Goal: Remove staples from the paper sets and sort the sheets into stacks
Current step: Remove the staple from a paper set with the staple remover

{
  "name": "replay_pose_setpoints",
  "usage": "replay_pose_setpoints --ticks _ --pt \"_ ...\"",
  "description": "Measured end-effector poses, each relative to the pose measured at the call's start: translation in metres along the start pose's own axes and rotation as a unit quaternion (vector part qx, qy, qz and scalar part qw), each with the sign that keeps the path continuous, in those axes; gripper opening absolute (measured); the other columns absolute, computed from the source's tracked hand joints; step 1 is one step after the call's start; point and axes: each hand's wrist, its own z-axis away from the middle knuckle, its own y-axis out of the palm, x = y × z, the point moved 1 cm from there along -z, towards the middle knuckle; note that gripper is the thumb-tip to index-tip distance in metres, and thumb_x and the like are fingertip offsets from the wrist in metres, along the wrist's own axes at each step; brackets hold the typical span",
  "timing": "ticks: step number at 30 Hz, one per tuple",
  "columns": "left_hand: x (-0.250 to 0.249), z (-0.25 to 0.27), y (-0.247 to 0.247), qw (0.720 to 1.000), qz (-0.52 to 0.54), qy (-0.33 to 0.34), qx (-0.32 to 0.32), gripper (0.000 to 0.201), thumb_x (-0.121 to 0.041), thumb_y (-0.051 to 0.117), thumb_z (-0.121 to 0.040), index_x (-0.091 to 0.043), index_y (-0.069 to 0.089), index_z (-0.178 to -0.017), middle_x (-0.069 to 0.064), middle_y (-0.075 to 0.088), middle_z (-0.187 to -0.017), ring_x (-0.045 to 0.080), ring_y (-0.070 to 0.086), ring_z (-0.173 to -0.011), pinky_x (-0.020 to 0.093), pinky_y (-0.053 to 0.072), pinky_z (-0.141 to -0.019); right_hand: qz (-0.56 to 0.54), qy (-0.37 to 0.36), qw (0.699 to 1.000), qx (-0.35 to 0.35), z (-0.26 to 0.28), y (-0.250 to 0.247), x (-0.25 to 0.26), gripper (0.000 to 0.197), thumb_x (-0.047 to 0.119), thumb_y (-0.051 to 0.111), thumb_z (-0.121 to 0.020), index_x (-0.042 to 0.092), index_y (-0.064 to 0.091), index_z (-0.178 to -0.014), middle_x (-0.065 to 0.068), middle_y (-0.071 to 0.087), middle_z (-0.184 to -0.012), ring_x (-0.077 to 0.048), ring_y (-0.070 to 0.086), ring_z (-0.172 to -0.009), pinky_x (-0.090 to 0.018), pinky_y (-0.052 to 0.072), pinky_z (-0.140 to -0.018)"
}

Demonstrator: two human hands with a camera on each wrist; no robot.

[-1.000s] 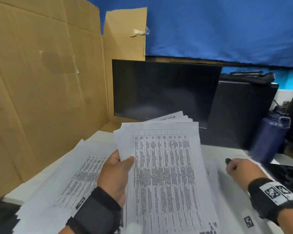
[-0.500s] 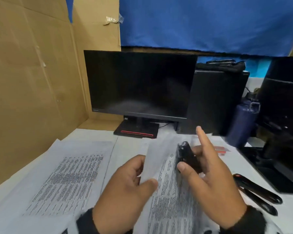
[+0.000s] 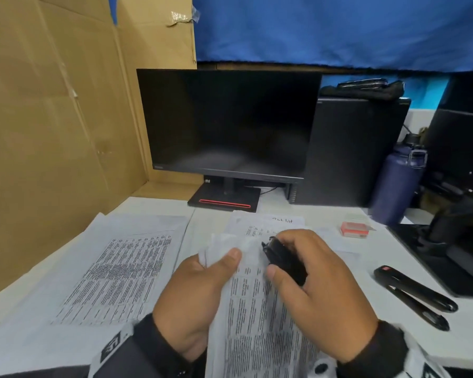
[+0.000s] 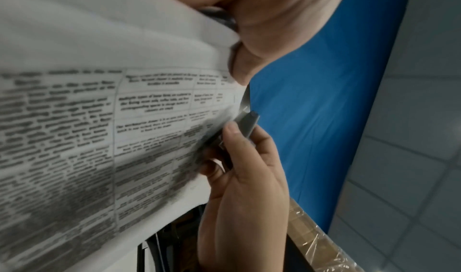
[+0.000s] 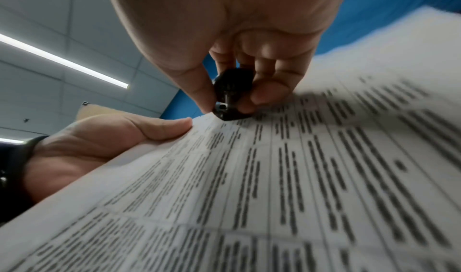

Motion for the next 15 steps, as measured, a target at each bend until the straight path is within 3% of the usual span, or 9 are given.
replay_pose_setpoints --ticks 3,7,9,12,15 --pt "-0.005 -0.001 -0.004 0.999 0.038 0.000 0.015 0.024 -0.016 0.064 -0.091 0.001 0.079 -0.095 0.030 0.076 -0.102 0.044 0.076 -0.091 0.054 0.058 -0.088 -0.017 0.000 1.000 0.002 0.001 0.002 0.004 0.021 0.047 0.059 -0.092 0.040 0.051 -0.110 0.025 0.054 -0.103 0.001 0.054 -0.097 -0.015 0.045 -0.077" --pt "-0.004 -0.001 -0.005 0.998 0.065 0.008 0.016 0.027 -0.010 0.068 -0.084 0.005 0.075 -0.106 0.034 0.073 -0.107 0.049 0.074 -0.096 0.062 0.056 -0.092 -0.016 -0.016 1.000 -0.020 0.004 0.008 0.011 0.022 0.055 0.052 -0.090 0.040 0.050 -0.106 0.021 0.055 -0.099 -0.002 0.056 -0.093 -0.019 0.048 -0.074" --pt "-0.004 -0.001 -0.004 0.998 0.063 0.024 0.007 0.028 -0.008 0.070 -0.083 0.004 0.074 -0.107 0.033 0.073 -0.107 0.049 0.073 -0.098 0.065 0.054 -0.094 -0.004 -0.021 0.999 -0.031 0.005 0.010 0.012 0.019 0.053 0.053 -0.090 0.039 0.048 -0.103 0.021 0.053 -0.096 -0.004 0.055 -0.089 -0.022 0.049 -0.071" --pt "-0.005 0.000 -0.005 0.998 0.054 0.039 0.011 0.027 -0.013 0.073 -0.079 0.003 0.076 -0.101 0.032 0.075 -0.103 0.046 0.075 -0.092 0.059 0.059 -0.088 0.011 -0.031 0.998 -0.048 0.006 0.012 0.015 0.016 0.047 0.056 -0.090 0.038 0.048 -0.100 0.021 0.051 -0.093 -0.006 0.054 -0.085 -0.026 0.049 -0.069" --pt "-0.004 0.001 -0.005 0.998 0.048 0.032 0.017 0.033 -0.017 0.074 -0.076 0.005 0.075 -0.101 0.033 0.074 -0.102 0.048 0.074 -0.093 0.062 0.057 -0.091 0.022 -0.029 0.998 -0.053 0.008 0.014 0.018 0.016 0.046 0.055 -0.090 0.040 0.045 -0.101 0.021 0.049 -0.094 -0.006 0.052 -0.084 -0.022 0.047 -0.067"
